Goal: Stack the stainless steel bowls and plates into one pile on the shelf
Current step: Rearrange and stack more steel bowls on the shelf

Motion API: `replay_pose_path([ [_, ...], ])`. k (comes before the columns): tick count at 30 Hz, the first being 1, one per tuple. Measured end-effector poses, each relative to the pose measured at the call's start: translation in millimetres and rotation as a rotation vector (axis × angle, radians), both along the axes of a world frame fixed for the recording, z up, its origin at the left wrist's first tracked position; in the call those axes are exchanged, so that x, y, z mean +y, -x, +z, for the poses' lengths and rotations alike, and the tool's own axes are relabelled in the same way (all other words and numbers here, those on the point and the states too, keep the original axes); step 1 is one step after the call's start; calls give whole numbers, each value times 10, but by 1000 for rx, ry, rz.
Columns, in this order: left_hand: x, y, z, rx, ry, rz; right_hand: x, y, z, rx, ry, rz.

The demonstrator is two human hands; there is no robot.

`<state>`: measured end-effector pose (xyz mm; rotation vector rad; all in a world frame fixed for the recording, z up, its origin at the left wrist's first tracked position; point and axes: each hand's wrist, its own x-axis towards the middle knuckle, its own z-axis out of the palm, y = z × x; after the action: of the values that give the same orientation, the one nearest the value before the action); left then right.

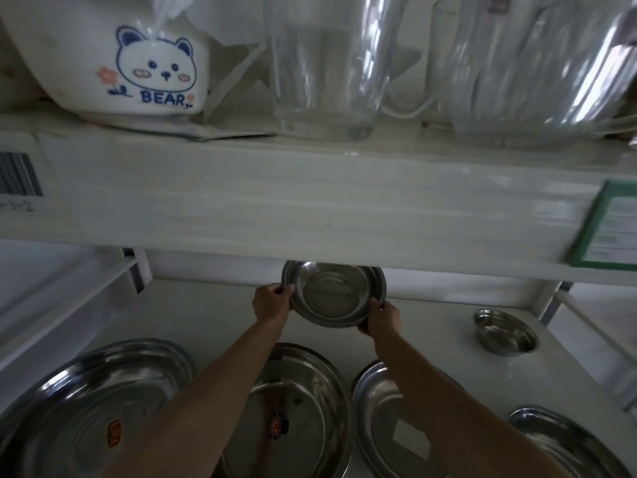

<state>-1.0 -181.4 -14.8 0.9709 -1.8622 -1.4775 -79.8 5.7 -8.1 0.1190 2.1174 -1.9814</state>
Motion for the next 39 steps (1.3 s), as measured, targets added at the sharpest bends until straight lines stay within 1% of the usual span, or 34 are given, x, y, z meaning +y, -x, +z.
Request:
replay_pose_path([
  [7,420,-205,199,119,-58,-17,314,-68,153,130,-118,-42],
  [11,657,-325,258,183,-99,-50,565,-136,187,173,-144,-39],
  [15,936,-435,354,241,-150,-95,890,-221,246,194,-126,-38],
  [19,1295,-571,382,286,-216,-137,1226,-274,148,290,-251,-73],
  [21,1454,-639,328,298,-239,-141,1376,-340,87,317,-311,-101],
  [25,1774,-803,139,287,-252,-125,1692,-525,13,326,-298,-143],
  [27,1908,-896,-16,260,-274,-134,1840,-616,-32,322,-299,-117],
  [30,2102,-1020,-206,215,-322,-91,2008,-701,-151,310,-365,-94],
  [35,2470,-1193,-223,317,-464,-43,2176,-785,-319,292,-469,-86],
  [39,2622,-1280,-367,316,-417,-49,2238,-863,-370,309,-531,-98],
])
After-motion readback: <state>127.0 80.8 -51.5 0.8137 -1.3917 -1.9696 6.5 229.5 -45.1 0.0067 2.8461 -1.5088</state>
